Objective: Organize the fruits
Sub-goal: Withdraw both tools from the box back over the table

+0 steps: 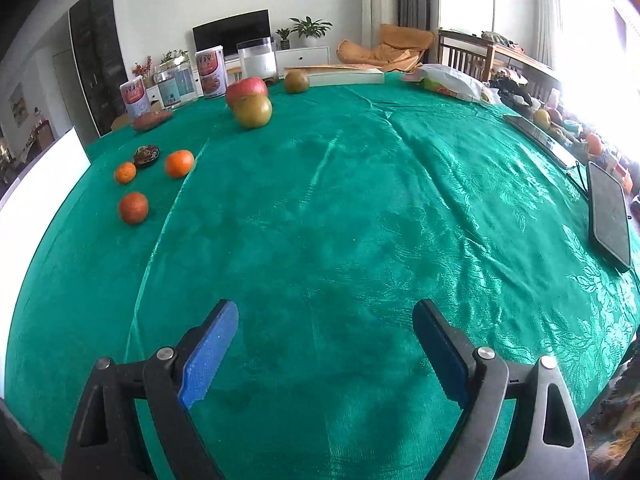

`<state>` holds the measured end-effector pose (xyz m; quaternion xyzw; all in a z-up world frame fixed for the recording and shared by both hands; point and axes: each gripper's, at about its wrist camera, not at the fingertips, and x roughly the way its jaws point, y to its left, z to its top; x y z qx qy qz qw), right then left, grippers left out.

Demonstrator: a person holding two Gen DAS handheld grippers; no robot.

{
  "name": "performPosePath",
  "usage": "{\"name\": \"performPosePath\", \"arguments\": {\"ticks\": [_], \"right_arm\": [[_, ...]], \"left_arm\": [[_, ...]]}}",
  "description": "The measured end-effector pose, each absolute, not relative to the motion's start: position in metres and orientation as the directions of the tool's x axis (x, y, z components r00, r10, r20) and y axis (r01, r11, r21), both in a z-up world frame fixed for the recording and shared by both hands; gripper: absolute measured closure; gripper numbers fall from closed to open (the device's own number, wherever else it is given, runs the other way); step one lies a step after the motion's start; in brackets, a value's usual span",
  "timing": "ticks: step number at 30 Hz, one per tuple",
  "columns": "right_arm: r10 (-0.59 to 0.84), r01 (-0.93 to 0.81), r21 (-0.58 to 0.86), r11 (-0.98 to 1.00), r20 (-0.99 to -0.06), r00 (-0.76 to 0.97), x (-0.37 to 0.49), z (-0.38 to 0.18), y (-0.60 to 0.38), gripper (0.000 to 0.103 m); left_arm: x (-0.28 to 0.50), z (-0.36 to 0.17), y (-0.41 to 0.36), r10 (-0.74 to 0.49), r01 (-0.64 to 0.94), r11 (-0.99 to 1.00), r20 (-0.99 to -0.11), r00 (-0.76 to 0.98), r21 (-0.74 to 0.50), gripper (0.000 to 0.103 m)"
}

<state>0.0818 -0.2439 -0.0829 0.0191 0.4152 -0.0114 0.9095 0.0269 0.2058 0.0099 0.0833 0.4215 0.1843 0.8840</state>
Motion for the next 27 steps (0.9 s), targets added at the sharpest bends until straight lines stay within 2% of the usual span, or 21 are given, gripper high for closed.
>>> {"name": "performPosePath", "arguments": {"ticks": [5, 10, 13, 16, 20, 24, 27], "right_arm": [[-0.011, 0.05, 0.027, 0.998, -0.761, 0.649, 0.081, -0.085, -0.246, 0.014], [-0.029, 0.071, 0.021, 0.997, -0.768, 0.639, 0.081, -0.087, -0.25, 0.011], [-0.043, 0.074, 0.005, 0.997, -0.77, 0.637, 0.08, -0.088, -0.249, 0.009], [-0.054, 0.073, -0.009, 0.997, -0.77, 0.636, 0.08, -0.089, -0.246, 0.005], [-0.058, 0.081, -0.008, 0.997, -0.768, 0.638, 0.078, -0.088, -0.248, 0.003], [-0.059, 0.082, -0.009, 0.997, -0.768, 0.637, 0.077, -0.088, -0.249, 0.001], [-0.058, 0.079, -0.009, 0.997, -0.766, 0.64, 0.076, -0.088, -0.249, 0.0]], "left_arm": [[0.022, 0.014, 0.206, 0.384, -0.265, 0.923, -0.716, 0.582, 0.279, 0.006], [0.005, 0.049, 0.186, 0.421, -0.326, 0.907, -0.597, 0.683, 0.266, 0.006], [-0.003, 0.07, 0.163, 0.327, -0.273, 0.945, -0.565, 0.758, 0.18, 0.003], [-0.001, 0.074, 0.137, 0.144, -0.15, 0.988, -0.612, 0.778, 0.041, 0.001], [0.017, 0.045, 0.098, -0.04, -0.029, 0.996, -0.7, 0.713, -0.086, 0.001], [0.049, -0.004, 0.071, -0.04, -0.019, 0.998, -0.773, 0.633, -0.068, 0.001], [0.072, -0.038, 0.072, 0.025, -0.079, 0.996, -0.794, 0.608, -0.029, 0.001]]}}
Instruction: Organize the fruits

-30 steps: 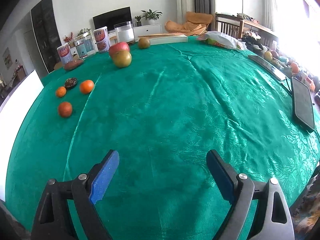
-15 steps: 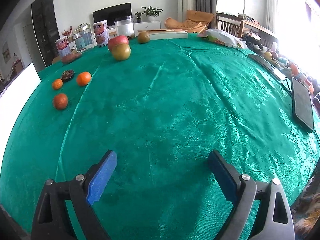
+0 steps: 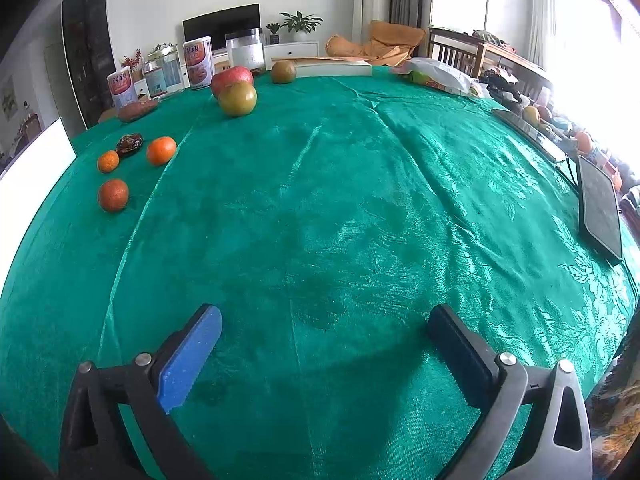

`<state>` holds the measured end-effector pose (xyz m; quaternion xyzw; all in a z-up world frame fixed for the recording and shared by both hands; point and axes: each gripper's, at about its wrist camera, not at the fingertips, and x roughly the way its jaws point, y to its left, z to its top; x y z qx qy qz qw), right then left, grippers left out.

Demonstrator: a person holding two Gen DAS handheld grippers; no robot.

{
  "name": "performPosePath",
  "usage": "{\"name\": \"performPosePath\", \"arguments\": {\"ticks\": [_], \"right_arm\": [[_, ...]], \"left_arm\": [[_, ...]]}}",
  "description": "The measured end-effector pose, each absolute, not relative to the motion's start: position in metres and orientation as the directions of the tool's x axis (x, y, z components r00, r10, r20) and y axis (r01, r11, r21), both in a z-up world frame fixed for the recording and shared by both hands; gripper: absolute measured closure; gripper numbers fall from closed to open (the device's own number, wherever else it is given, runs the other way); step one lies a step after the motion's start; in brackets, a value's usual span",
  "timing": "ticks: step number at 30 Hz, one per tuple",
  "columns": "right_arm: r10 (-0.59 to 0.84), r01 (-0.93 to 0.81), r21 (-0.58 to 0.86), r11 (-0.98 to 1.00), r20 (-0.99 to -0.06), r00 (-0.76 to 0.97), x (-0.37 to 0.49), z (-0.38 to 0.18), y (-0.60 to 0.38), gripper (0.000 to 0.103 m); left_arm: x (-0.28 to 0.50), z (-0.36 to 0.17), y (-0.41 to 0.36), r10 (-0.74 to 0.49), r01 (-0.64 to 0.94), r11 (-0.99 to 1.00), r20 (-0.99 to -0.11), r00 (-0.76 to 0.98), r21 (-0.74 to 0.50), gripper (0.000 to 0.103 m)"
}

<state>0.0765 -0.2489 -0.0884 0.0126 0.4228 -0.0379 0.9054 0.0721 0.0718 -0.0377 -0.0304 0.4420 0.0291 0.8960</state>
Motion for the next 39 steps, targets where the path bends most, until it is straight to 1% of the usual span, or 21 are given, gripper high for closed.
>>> {"name": "performPosePath", "arguments": {"ticks": [3, 6, 7, 11, 39], "right_arm": [[-0.057, 0.078, -0.01, 0.997, -0.765, 0.641, 0.075, -0.089, -0.25, 0.0], [-0.058, 0.079, -0.01, 0.997, -0.765, 0.641, 0.075, -0.089, -0.25, 0.0], [-0.058, 0.079, -0.01, 0.997, -0.765, 0.641, 0.075, -0.089, -0.25, 0.0], [-0.058, 0.078, -0.01, 0.997, -0.765, 0.641, 0.075, -0.089, -0.25, 0.0], [-0.058, 0.078, -0.011, 0.997, -0.765, 0.641, 0.075, -0.089, -0.25, 0.0]], "left_arm": [[0.089, -0.059, 0.077, 0.099, -0.13, 0.991, -0.783, 0.614, 0.024, 0.002], [0.104, -0.074, 0.08, 0.131, -0.131, 0.989, -0.797, 0.59, 0.066, 0.002], [0.106, -0.078, 0.083, 0.128, -0.127, 0.99, -0.8, 0.586, 0.066, 0.0], [0.109, -0.082, 0.091, 0.08, -0.136, 0.991, -0.808, 0.584, 0.0, 0.0], [0.11, -0.082, 0.091, 0.078, -0.136, 0.991, -0.808, 0.584, -0.002, 0.0]]}}
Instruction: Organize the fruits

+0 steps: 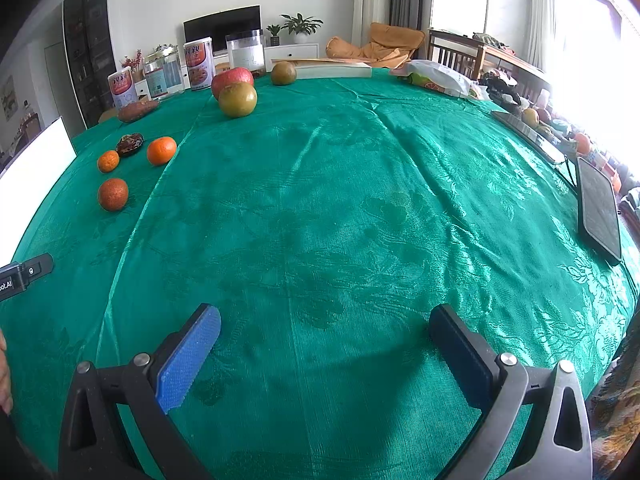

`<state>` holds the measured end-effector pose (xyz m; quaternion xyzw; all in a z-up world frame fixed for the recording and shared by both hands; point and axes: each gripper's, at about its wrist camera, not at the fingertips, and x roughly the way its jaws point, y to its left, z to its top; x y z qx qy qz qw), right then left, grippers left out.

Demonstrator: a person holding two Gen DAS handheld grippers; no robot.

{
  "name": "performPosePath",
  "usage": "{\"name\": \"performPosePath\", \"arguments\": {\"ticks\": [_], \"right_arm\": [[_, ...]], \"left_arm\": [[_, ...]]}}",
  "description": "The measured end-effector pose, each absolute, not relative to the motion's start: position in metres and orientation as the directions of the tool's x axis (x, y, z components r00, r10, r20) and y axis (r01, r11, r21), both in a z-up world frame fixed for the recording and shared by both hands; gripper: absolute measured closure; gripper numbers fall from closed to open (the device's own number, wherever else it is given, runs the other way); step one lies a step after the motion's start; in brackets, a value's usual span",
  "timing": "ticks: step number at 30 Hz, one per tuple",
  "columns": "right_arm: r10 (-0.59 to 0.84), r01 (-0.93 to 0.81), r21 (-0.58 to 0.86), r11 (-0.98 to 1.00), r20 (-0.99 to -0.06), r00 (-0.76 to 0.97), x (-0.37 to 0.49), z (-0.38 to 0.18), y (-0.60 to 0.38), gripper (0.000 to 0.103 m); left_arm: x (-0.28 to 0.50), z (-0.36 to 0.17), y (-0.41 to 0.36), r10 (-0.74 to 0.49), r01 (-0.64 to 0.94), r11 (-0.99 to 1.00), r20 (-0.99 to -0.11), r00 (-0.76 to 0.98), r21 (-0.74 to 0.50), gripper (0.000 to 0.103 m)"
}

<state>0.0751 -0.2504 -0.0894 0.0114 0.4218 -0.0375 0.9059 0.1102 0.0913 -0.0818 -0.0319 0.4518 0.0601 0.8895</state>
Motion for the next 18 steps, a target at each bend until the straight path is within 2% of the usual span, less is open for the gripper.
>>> {"name": "performPosePath", "arguments": {"ticks": [18], "right_arm": [[-0.061, 0.079, -0.014, 0.997, -0.763, 0.644, 0.0739, -0.089, -0.2514, 0.0]], "left_arm": [[0.1102, -0.0819, 0.091, 0.079, -0.136, 0.991, -0.808, 0.585, -0.002, 0.0]]}}
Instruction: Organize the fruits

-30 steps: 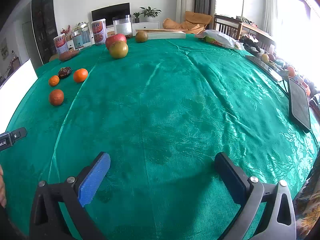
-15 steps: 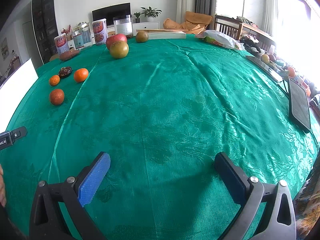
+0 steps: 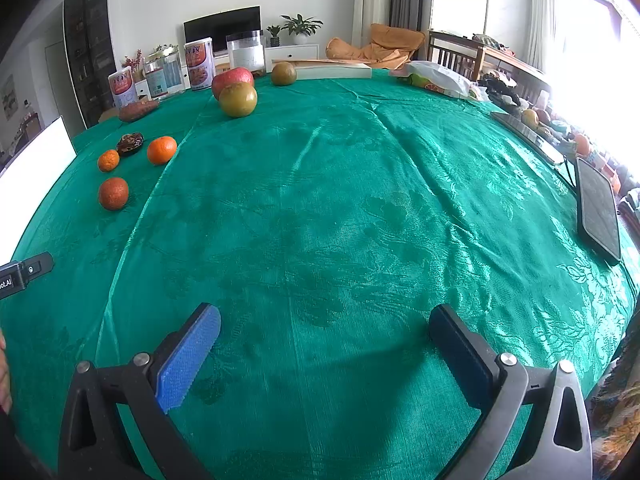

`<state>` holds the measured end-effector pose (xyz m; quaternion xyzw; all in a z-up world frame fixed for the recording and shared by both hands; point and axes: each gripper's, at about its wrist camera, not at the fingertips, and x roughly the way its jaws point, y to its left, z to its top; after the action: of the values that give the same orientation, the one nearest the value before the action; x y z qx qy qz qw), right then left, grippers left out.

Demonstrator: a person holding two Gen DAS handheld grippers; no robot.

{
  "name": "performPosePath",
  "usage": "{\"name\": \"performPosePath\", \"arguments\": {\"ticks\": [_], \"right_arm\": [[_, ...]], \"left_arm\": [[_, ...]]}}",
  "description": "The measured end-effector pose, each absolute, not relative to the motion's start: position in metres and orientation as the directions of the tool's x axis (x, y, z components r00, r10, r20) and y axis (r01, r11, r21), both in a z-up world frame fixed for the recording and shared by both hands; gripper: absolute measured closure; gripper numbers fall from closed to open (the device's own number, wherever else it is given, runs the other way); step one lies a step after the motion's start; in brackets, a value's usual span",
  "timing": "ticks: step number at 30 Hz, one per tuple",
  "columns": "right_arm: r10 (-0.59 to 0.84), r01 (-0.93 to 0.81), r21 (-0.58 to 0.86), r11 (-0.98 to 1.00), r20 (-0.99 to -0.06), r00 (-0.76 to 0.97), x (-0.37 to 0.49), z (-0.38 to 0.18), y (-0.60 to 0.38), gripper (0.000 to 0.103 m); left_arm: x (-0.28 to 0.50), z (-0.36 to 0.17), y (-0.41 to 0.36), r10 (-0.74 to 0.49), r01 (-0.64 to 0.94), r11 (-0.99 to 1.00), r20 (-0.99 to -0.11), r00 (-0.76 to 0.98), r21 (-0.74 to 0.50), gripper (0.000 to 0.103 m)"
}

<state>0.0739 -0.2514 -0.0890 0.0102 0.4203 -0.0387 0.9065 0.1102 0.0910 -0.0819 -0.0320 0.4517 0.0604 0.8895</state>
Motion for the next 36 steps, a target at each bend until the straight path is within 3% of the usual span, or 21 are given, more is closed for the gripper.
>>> {"name": "performPosePath", "arguments": {"ticks": [36], "right_arm": [[-0.07, 0.085, -0.02, 0.996, -0.765, 0.64, 0.0738, -0.09, -0.2507, 0.0]], "left_arm": [[0.1102, -0.082, 0.0907, 0.079, -0.137, 0.991, -0.807, 0.585, -0.002, 0.0]]}}
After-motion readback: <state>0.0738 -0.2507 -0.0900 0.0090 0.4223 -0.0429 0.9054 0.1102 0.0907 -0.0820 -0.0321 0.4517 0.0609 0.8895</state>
